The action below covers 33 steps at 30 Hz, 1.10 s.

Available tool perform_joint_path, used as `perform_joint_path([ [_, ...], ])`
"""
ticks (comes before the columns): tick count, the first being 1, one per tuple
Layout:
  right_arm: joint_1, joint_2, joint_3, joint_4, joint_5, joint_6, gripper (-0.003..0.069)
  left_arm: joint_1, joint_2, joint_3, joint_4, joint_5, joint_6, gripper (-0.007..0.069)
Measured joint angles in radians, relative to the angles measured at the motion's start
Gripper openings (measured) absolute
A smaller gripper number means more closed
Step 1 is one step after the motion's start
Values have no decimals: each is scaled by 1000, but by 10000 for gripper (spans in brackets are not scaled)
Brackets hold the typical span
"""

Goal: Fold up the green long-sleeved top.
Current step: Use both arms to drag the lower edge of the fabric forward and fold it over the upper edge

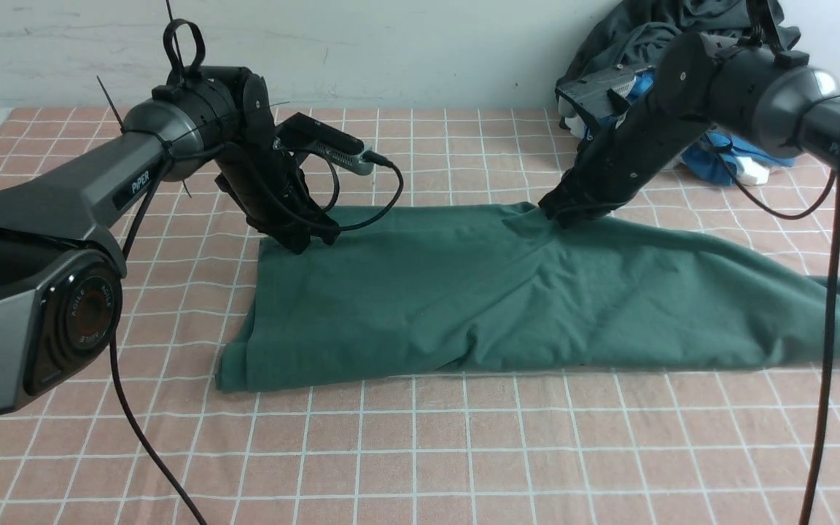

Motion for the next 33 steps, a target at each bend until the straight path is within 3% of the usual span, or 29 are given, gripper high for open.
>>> perform_joint_path([
  [11, 0, 0, 0, 0, 20, 0, 9, -32, -29, -88, 89, 0, -9, -3],
  [21, 0, -5, 0, -9, 46, 0, 10, -32, 7, -106, 220, -103, -121, 1],
  [28, 0, -125, 0, -201, 148, 131, 14, -23, 5, -112, 283, -29, -216, 148],
  [33, -22, -196, 0, -278, 227, 215, 19, -5, -45, -127, 233, 74, -216, 213],
])
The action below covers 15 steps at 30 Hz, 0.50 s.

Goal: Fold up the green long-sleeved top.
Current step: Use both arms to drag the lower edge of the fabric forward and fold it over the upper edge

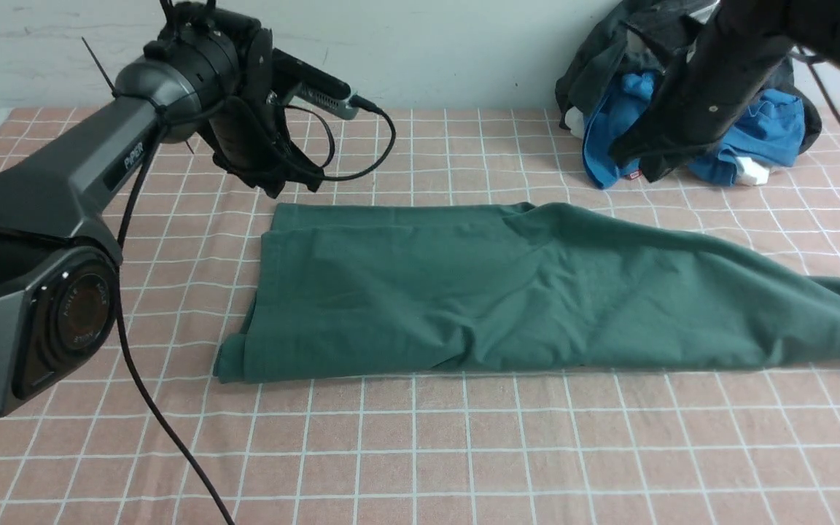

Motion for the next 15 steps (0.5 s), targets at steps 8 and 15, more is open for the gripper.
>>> perform_joint_path([
  [8, -55, -1, 0, 25, 20, 7, 23, 105, 63, -2, -225, 69, 0, 304],
  [15, -61, -1, 0, 83, 20, 7, 23, 112, 105, -2, -294, 68, 38, 258],
])
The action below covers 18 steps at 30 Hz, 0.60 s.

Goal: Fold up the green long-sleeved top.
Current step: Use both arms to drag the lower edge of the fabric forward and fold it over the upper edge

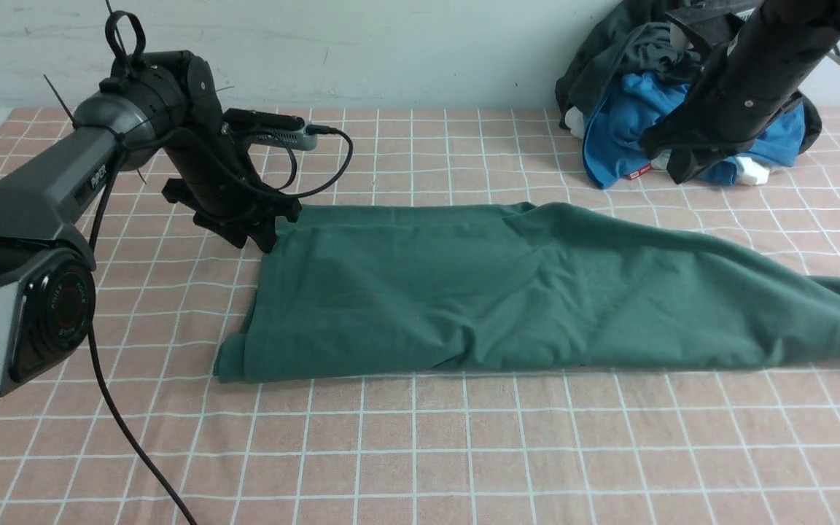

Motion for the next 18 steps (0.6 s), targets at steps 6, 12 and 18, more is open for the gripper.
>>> perform_joint_path([
  [6, 0, 0, 0, 17, 0, 0, 24, 0, 0, 0, -41, -11, 40, 95],
  [12, 0, 0, 0, 19, 0, 0, 24, -1, 0, -37, -44, -10, 41, 6],
  [18, 0, 0, 0, 19, 0, 4, 24, -1, 0, -100, -45, -38, 41, 6],
])
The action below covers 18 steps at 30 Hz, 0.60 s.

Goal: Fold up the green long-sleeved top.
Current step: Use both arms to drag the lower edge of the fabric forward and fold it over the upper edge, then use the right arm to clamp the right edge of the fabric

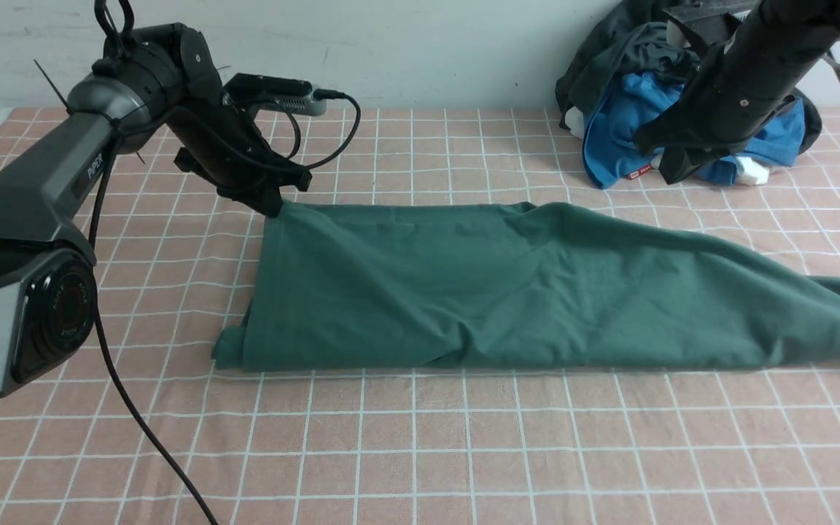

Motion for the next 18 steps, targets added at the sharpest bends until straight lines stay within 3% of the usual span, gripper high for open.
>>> perform_joint_path([
  [10, 0, -3, 4, -36, 0, 19, 39, 0, 48, -10, 58, -73, -1, 29],
  [14, -20, -68, 117, -115, -5, 49, 71, 10, 33, -26, 93, 5, -8, 144],
  [18, -91, -174, 316, -147, -11, 79, 114, 44, -43, -62, 44, 103, 9, 239],
])
